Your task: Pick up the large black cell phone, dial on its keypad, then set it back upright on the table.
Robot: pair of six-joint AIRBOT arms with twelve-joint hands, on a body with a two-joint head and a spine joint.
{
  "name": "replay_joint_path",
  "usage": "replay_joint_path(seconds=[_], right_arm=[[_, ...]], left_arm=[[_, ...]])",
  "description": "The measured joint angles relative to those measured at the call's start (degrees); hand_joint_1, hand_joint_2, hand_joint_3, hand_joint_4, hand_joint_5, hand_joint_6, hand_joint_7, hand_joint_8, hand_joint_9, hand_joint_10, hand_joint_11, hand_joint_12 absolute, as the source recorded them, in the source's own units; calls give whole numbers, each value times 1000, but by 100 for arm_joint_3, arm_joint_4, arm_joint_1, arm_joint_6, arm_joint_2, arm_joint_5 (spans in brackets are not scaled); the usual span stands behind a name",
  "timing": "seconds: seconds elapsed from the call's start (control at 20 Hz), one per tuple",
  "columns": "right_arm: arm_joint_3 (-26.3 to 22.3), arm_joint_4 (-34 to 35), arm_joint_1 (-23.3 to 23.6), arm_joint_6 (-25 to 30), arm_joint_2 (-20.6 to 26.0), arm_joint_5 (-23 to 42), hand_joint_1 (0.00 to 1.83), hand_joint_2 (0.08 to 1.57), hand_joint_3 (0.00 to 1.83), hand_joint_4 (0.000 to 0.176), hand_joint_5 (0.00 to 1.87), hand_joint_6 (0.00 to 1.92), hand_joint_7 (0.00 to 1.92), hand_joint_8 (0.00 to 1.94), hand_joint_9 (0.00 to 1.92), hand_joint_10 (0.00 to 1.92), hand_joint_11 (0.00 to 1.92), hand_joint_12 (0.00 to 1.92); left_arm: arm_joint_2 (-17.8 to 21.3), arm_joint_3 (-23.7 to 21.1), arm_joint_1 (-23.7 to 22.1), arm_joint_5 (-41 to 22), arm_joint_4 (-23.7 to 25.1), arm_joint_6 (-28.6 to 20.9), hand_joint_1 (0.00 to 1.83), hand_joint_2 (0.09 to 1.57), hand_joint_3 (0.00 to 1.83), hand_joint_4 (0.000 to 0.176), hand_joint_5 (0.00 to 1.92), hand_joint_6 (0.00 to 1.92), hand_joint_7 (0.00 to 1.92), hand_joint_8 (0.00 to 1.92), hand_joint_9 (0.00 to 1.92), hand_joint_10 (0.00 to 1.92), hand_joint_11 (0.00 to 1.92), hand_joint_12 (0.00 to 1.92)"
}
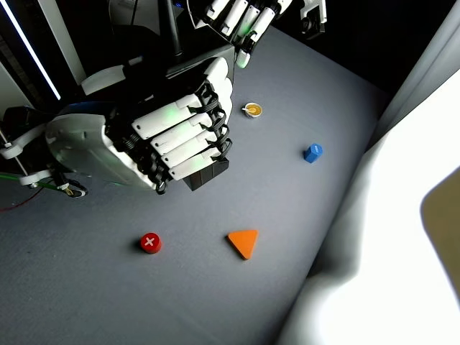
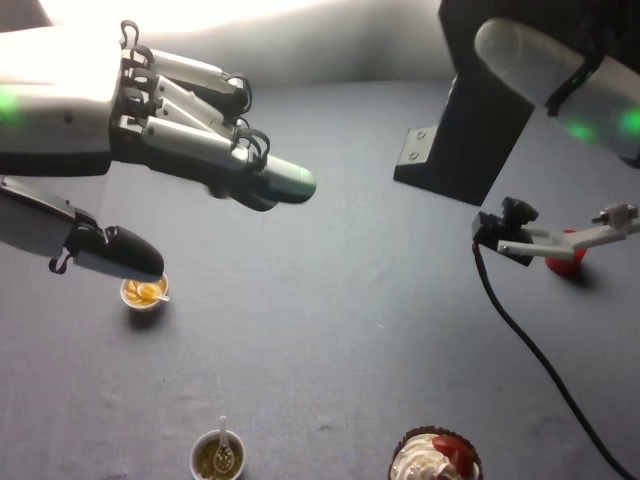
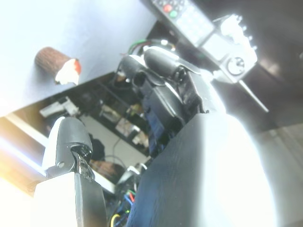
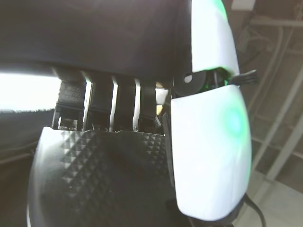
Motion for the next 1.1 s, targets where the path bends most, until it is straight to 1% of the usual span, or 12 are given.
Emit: replay_joint_path(seconds=[0.05,0.1,0.15,0.2,0.3,0.45,0.55,0.65,0.75,0.9,1.05,1.1], right_arm=[[0,11,0,0,0,33,1483,1135,0,0,957,901,876,1029,864,1218,726,1683],[-33,46,0,-4,0,33,1483,1137,1,0,948,906,866,1053,858,1230,724,1688],[-111,90,2,-4,0,33,1482,1141,0,0,952,916,857,1063,844,1243,710,1696],[-186,96,26,-9,13,20,1483,1141,0,0,951,917,855,1077,849,1236,704,1693],[-356,70,111,-2,39,2,1483,1137,0,0,956,890,852,1069,859,1225,745,1676],[-605,61,127,-2,48,4,1486,1127,0,0,969,857,880,1027,891,1190,753,1659],[-782,66,129,-7,114,-57,1489,1111,0,0,999,804,918,965,925,1139,781,1624],[-892,42,146,-2,197,-72,1484,1140,0,0,939,884,867,1072,845,1263,723,1691],[-986,2,166,-2,229,-66,1482,1149,1,0,938,883,848,1101,813,1304,713,1712],[-1060,-205,166,-2,229,-96,1484,1128,0,0,944,876,886,1011,881,1208,783,1661],[-1106,-389,166,-2,243,-120,1481,1150,0,0,915,945,860,1063,826,1285,702,1722],[-1104,-372,168,-2,249,-122,1481,1151,0,0,895,969,856,1063,833,1276,720,1716]], left_arm=[[2,2,0,57,-105,20,1041,1165,1,103,141,3,383,1129,446,1877,323,1919],[0,0,0,125,-212,39,1071,1174,2,96,119,3,322,1349,466,1912,358,1921],[0,0,0,197,-350,48,1229,1260,7,98,101,1,568,1512,527,1919,421,1921],[0,0,0,232,-398,46,1267,1266,0,113,82,2,645,1508,551,1921,434,1921],[0,0,2,304,-341,33,1278,1259,0,125,53,1,682,1479,579,1921,415,1921],[-2,0,7,369,-363,31,1288,1247,0,125,40,1,711,1447,639,1921,455,1921],[-22,0,20,417,-380,33,1296,1250,0,122,48,3,701,1479,722,1921,617,1921],[-57,0,72,470,-400,46,1295,1260,3,117,50,2,682,1511,734,1921,640,1921],[-107,0,72,566,-343,48,1299,1260,2,125,60,4,685,1517,765,1921,682,1921],[-166,20,72,599,-426,52,1297,1265,2,138,66,3,675,1529,729,1921,631,1921],[-251,66,74,610,-393,55,1299,1264,1,116,57,0,678,1524,730,1921,700,1921],[-291,81,74,614,-396,68,1299,1266,2,115,56,0,674,1530,727,1921,701,1921]])
